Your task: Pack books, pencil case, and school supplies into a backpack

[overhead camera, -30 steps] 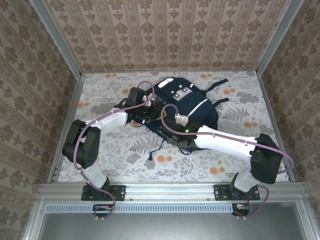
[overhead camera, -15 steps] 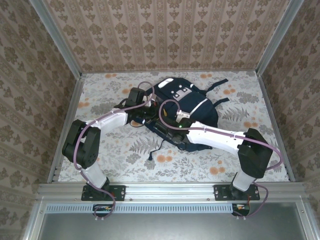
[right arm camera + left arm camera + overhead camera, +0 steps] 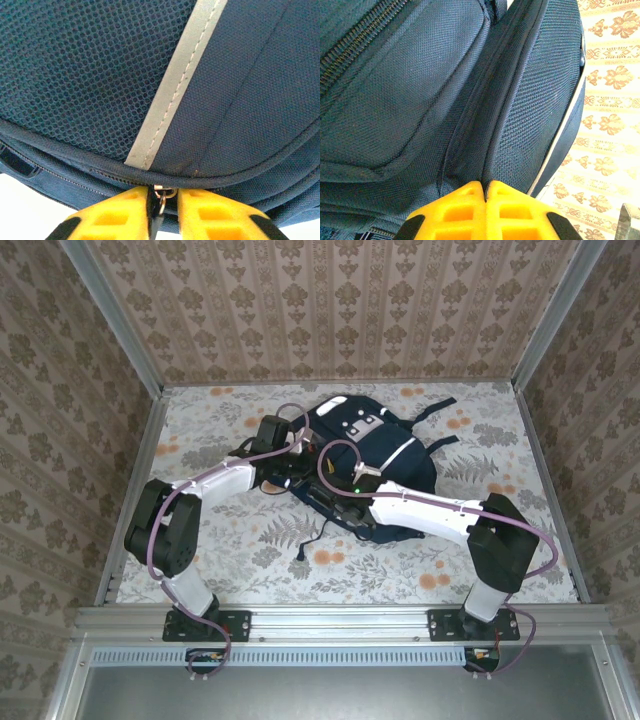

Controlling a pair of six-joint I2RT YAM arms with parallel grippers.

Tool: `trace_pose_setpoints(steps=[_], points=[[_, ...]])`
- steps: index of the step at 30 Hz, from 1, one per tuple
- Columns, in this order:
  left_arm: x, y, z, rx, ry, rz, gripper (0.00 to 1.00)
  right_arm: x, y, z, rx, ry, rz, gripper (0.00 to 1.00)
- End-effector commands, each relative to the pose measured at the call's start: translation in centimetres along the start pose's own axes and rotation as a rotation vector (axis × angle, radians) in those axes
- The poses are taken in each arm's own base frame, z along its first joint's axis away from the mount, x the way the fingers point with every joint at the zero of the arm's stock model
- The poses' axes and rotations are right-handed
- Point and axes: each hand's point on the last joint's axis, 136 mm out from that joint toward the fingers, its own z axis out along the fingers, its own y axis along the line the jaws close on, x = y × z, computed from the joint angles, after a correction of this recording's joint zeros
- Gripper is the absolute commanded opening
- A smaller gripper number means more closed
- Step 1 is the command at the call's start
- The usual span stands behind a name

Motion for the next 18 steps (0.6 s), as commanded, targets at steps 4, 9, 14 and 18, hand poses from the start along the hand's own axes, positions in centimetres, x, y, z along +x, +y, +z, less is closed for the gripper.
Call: trace_pose_setpoints(steps=[4, 9, 14, 18], points=[[-0.44, -1.68, -0.44, 0.049, -0.017, 0.043, 0.0, 0.88, -1.6, -0.49, 0.004, 0.045, 0.0, 0.12], [-0.53, -1.67, -0.45, 0.045, -0.019, 0.043, 0.0, 1.16, -1.47, -0.48, -0.006, 0.059, -0.016, 0.25], [-0.59, -1.73, -0.51, 0.042, -0.021, 0.044, 0.0, 1.71, -0.82, 0.01, -0.025, 0.08, -0.035, 0.26], [-0.62, -1.67, -0.53, 0.036, -0.023, 0.044, 0.0, 1.62, -0.97, 0.26, -0.012, 0.073, -0.058, 0.24]])
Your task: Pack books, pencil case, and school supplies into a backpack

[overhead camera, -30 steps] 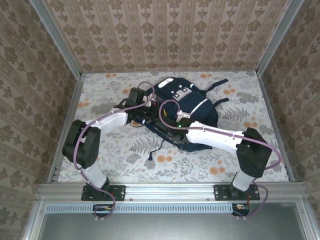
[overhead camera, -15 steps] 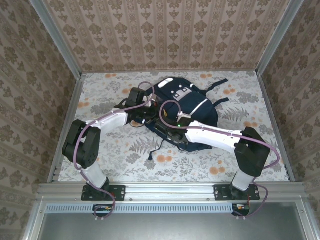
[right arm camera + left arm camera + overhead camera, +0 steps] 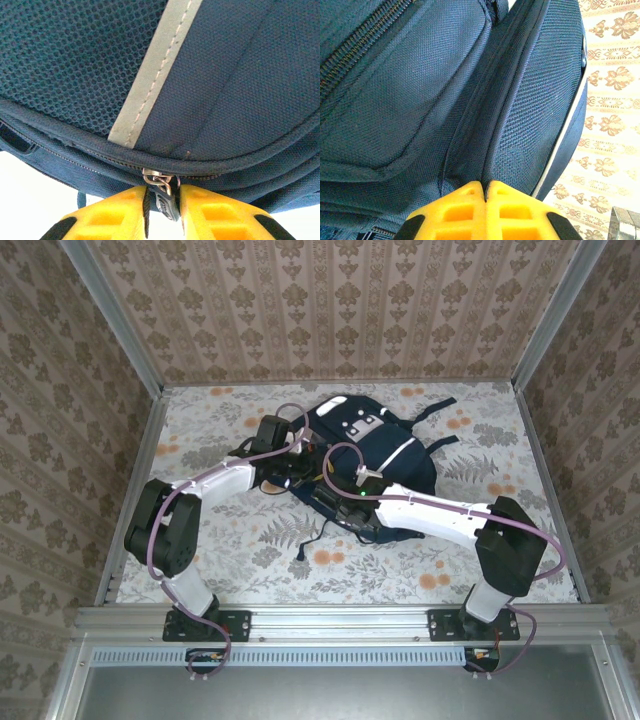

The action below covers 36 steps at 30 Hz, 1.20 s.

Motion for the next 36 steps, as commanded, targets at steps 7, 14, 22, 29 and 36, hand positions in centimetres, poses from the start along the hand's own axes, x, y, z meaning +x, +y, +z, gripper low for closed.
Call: trace_pose_setpoints(steps=[7, 14, 22, 29, 36], points=[[-1.0, -0.8, -0.6, -0.003, -0.043, 0.039, 0.0, -0.6, -2.6, -0.4, 0.064, -0.047, -0.092, 0.03], [-2.5, 1.1, -0.6, -0.058, -0.111, 0.017, 0.0, -2.4, -8.0, -1.2, 0.179, -0.152, -0.143, 0.0], [-3.6, 1.7, -1.5, -0.065, -0.134, 0.013, 0.0, -4.3, -7.2, -1.7, -0.003, -0.137, -0.209, 0.0], [-5.3, 2.7, -4.3, -0.085, -0.184, 0.012, 0.0, -2.9, -0.3, -2.1, -0.277, -0.034, -0.454, 0.0], [-4.1, 3.8, -7.9, -0.128, -0.241, -0.044, 0.34, -1.4, 8.2, -3.1, -0.514, 0.025, -0.505, 0.0]])
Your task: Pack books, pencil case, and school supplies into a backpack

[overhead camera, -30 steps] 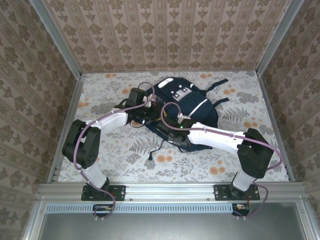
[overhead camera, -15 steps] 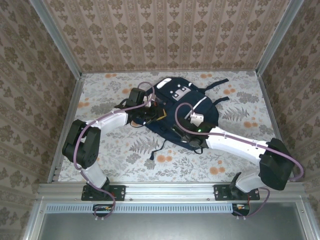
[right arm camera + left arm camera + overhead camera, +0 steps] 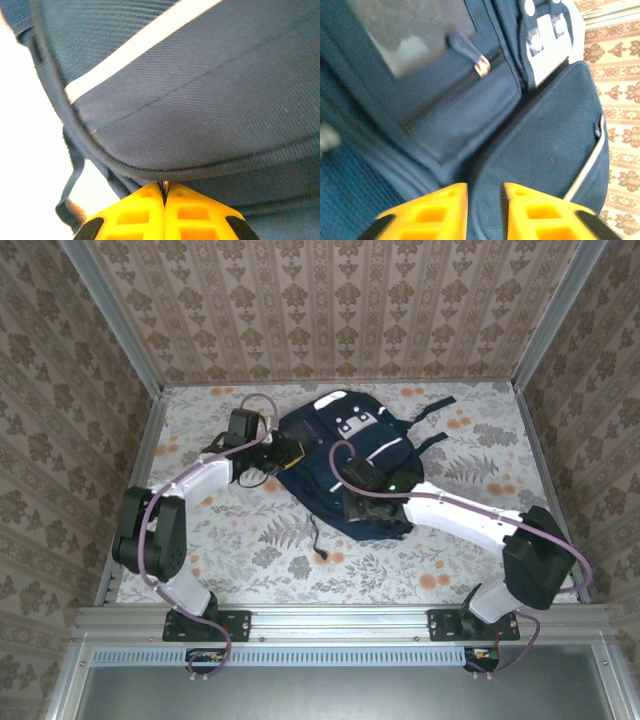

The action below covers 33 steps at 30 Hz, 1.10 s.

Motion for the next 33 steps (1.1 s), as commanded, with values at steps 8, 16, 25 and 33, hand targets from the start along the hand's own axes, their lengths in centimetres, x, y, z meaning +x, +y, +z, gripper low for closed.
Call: trace_pose_setpoints(steps=[8, 16, 25, 33], points=[[3.8, 2.4, -4.4, -0.013, -0.06, -0.146, 0.52, -5.4, 10.0, 1.3, -0.284, -0.067, -0.055, 0.0], [4.0, 1.0, -3.7, 0.091, -0.047, -0.186, 0.45, -5.0, 10.6, 1.8, -0.305, -0.043, -0.056, 0.0], [4.1, 1.3, -1.9, 0.096, -0.016, -0.205, 0.35, -4.9, 10.7, 1.5, -0.318, -0.04, -0.059, 0.0], [4.1, 3.4, -2.0, -0.015, -0.045, -0.213, 0.42, -4.8, 10.1, 1.3, -0.289, -0.045, -0.06, 0.0]])
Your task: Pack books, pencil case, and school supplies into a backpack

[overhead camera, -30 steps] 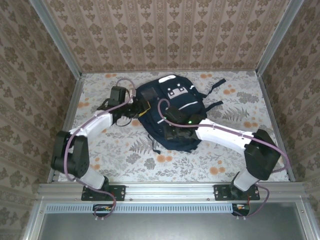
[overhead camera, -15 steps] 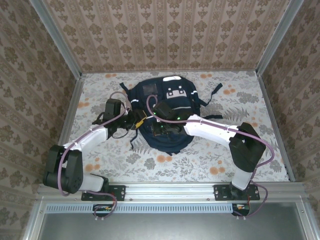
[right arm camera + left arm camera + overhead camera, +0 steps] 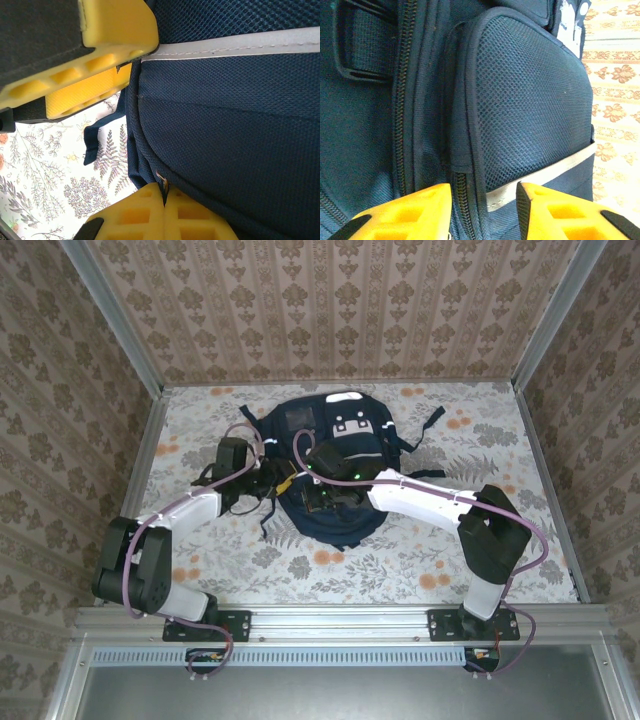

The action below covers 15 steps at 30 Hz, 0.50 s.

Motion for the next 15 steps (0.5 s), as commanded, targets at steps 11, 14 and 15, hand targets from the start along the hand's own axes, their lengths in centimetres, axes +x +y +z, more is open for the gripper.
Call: trace_pose_setpoints(steps=[11, 14, 15], points=[[-0.2, -1.8, 1.1, 0.065, 0.016, 0.039, 0.28, -1.4, 1.4, -0.8, -0.044, -0.038, -0.011, 0.0], [-0.3, -1.8, 1.4, 0.055, 0.016, 0.046, 0.16, -1.3, 0.4, -1.1, 0.014, -0.035, 0.003, 0.0], [-0.4, -1.7, 1.3, 0.046, 0.01, 0.045, 0.12, -1.3, -0.2, -1.3, 0.048, -0.032, 0.007, 0.0]])
